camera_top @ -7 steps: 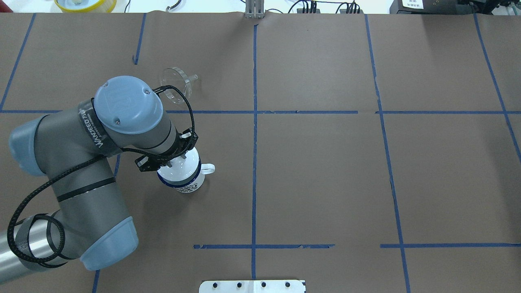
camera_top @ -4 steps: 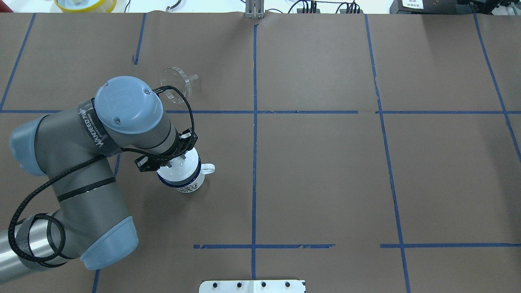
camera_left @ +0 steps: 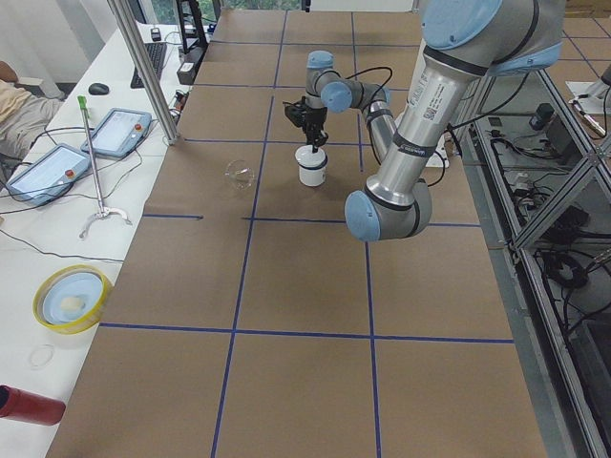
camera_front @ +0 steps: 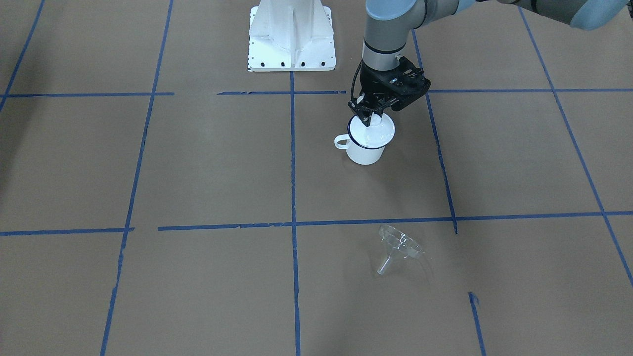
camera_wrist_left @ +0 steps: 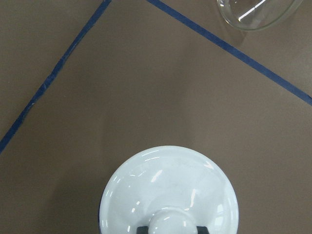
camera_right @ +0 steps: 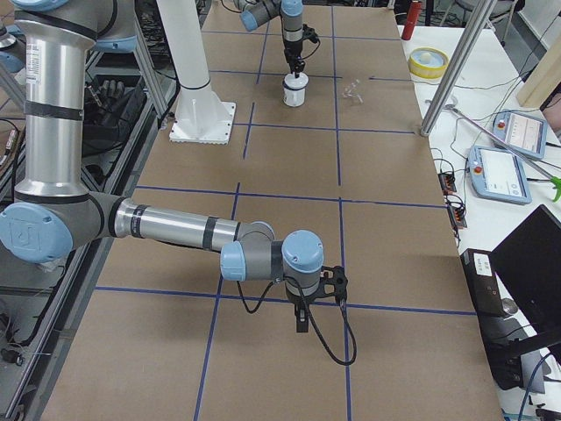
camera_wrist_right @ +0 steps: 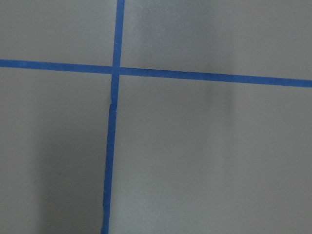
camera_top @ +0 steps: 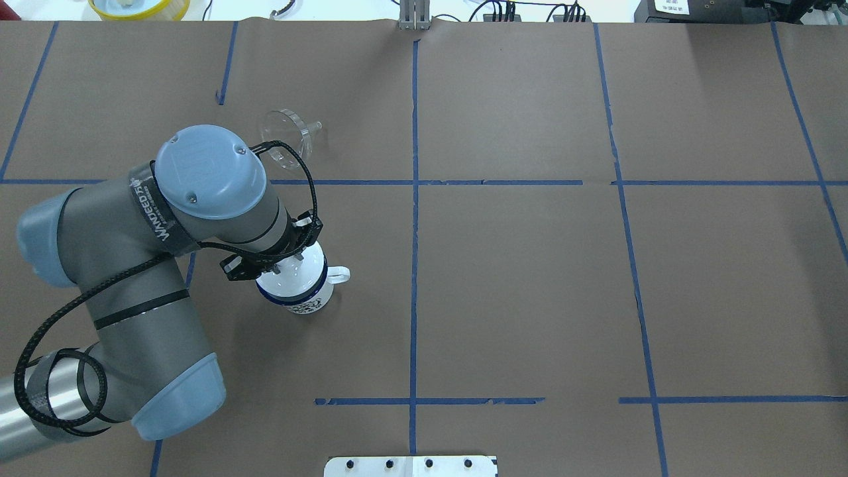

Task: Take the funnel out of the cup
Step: 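Lower the white lid onto the mug opening with the left gripper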

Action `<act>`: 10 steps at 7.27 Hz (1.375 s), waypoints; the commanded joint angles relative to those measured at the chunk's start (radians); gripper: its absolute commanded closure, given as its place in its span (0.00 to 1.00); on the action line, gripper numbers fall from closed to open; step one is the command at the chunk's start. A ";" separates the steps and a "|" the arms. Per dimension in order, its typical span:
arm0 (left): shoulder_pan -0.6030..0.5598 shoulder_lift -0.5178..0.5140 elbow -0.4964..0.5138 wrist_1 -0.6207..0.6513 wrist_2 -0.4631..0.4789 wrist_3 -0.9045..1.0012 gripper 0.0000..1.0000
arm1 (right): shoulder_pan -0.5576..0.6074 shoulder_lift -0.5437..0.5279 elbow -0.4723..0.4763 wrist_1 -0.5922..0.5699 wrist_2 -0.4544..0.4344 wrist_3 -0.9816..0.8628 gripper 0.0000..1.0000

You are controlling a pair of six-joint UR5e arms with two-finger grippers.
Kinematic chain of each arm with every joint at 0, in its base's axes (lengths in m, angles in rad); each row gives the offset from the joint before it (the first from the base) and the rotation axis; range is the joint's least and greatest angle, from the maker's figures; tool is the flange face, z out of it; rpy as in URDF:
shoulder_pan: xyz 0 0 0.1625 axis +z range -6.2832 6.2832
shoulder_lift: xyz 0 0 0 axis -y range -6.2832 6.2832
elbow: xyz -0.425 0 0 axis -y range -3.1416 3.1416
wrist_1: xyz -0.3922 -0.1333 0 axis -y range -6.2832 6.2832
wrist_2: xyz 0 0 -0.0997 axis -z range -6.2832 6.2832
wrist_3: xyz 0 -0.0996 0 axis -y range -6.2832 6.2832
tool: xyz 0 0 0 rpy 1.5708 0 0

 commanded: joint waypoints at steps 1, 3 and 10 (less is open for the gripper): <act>0.002 0.004 0.000 -0.006 -0.001 -0.001 1.00 | 0.000 0.000 0.000 0.000 0.000 0.000 0.00; 0.002 0.010 0.002 -0.021 0.001 -0.001 1.00 | 0.000 0.000 0.000 0.000 0.000 0.000 0.00; 0.002 0.007 0.014 -0.024 -0.002 -0.008 0.00 | 0.000 0.000 0.000 0.000 -0.002 0.000 0.00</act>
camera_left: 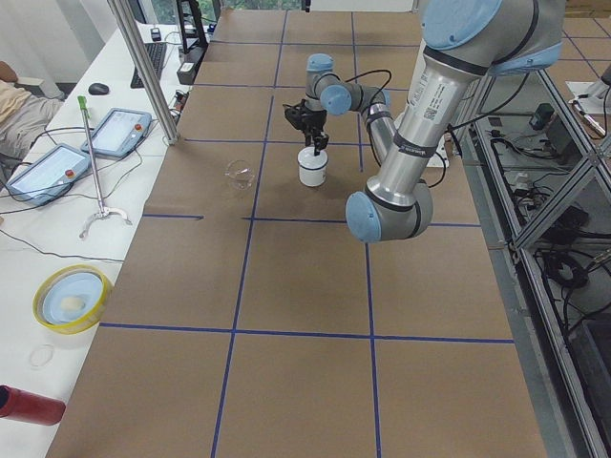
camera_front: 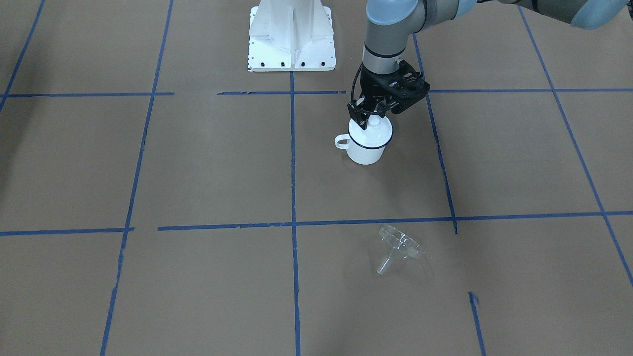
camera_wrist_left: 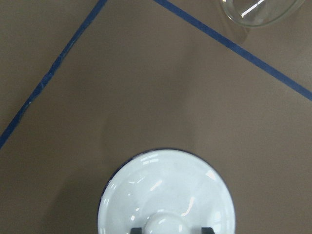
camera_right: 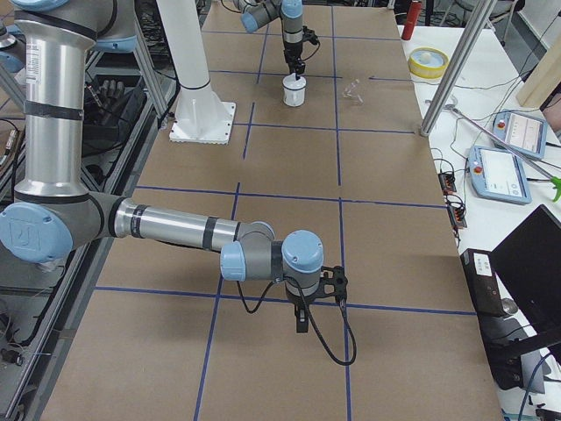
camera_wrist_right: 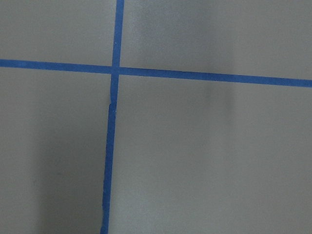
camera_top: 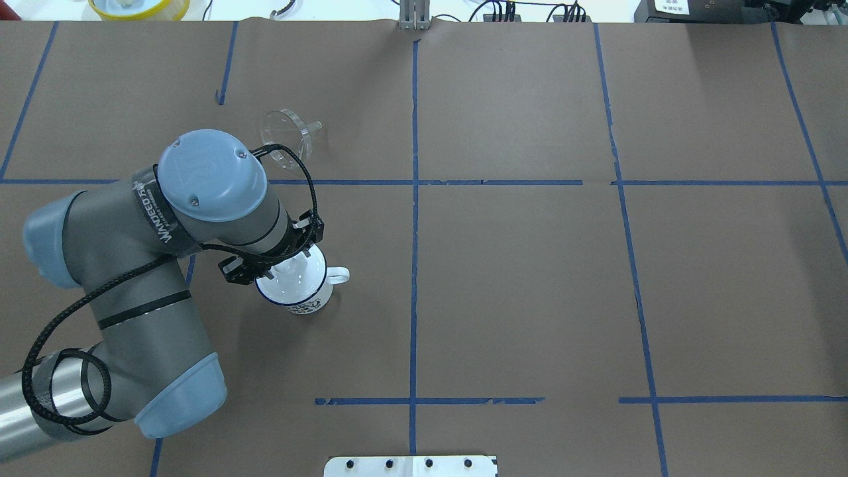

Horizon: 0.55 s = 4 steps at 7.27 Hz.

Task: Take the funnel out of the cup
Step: 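Lower the white lid onto the mug opening with the left gripper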

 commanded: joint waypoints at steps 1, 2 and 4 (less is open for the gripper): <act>-0.001 0.000 -0.006 0.001 0.000 -0.003 0.00 | 0.000 0.000 0.000 0.000 0.000 0.000 0.00; -0.002 0.001 -0.012 0.003 0.001 0.002 0.00 | 0.000 0.000 0.000 0.000 0.001 0.000 0.00; -0.110 0.010 -0.038 0.006 -0.008 0.218 0.00 | 0.000 0.000 0.000 0.000 0.001 0.000 0.00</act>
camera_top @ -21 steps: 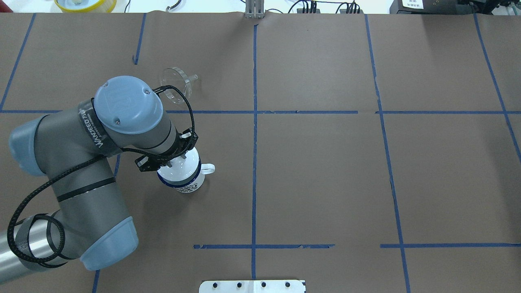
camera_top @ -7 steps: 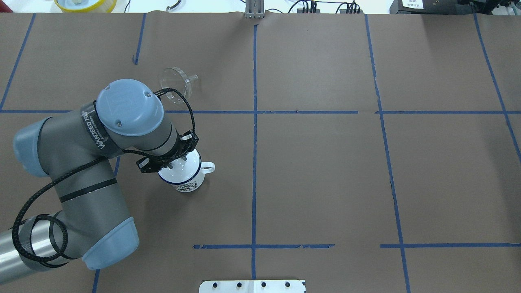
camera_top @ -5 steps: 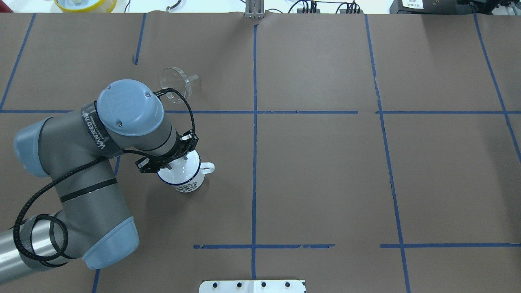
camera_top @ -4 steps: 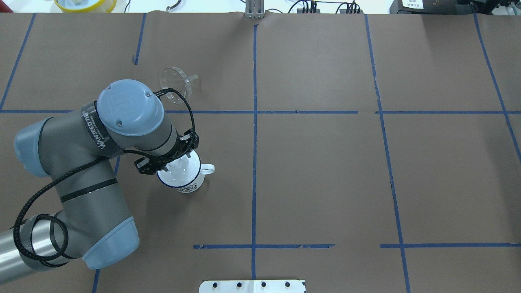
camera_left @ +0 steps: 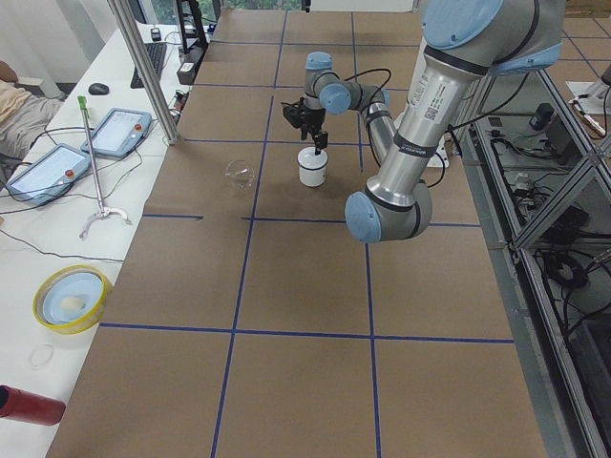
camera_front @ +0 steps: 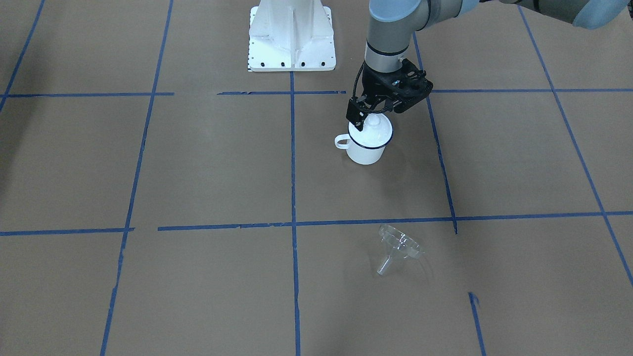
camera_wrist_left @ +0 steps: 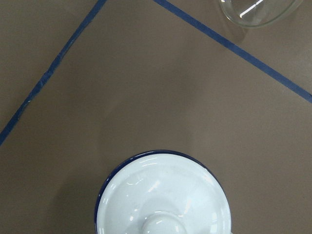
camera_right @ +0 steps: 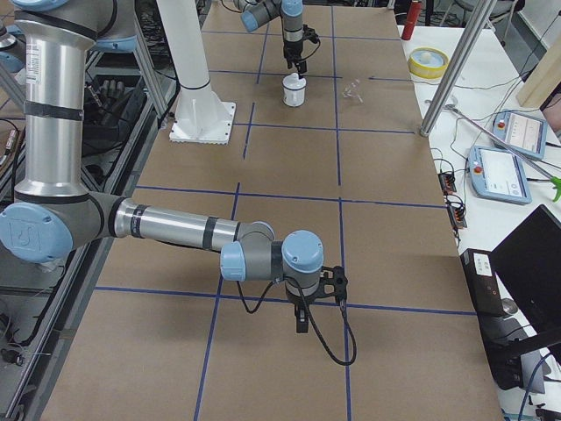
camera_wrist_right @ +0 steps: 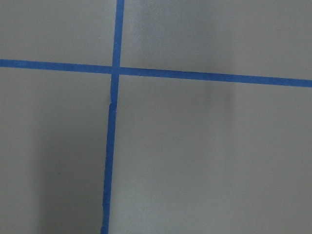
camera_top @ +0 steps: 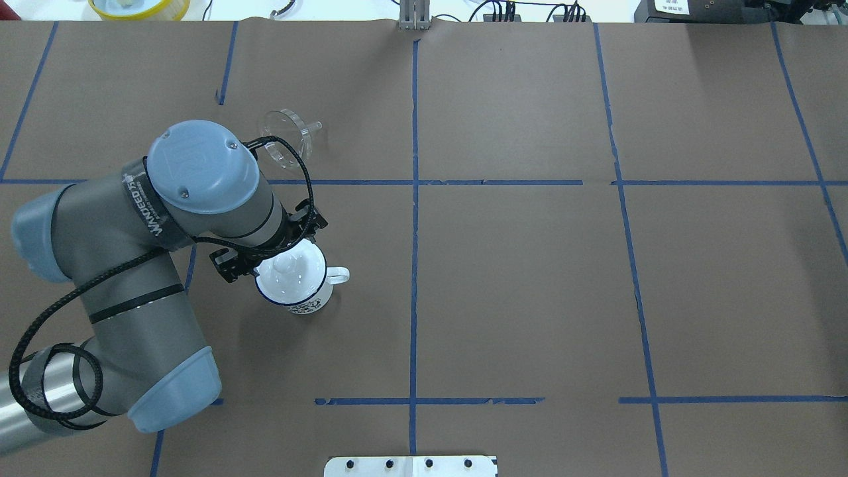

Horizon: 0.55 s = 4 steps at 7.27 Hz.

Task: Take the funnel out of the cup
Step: 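Release the lid and withdraw the left arm away from the mug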

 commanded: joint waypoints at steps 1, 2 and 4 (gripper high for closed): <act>-0.168 0.092 -0.044 -0.017 -0.082 0.317 0.00 | 0.000 0.000 0.000 0.000 0.000 0.000 0.00; -0.311 0.190 -0.046 -0.059 -0.204 0.574 0.00 | 0.000 0.000 0.000 0.000 0.000 0.000 0.00; -0.558 0.347 -0.020 -0.086 -0.302 1.006 0.00 | 0.000 0.000 0.000 0.000 0.000 0.000 0.00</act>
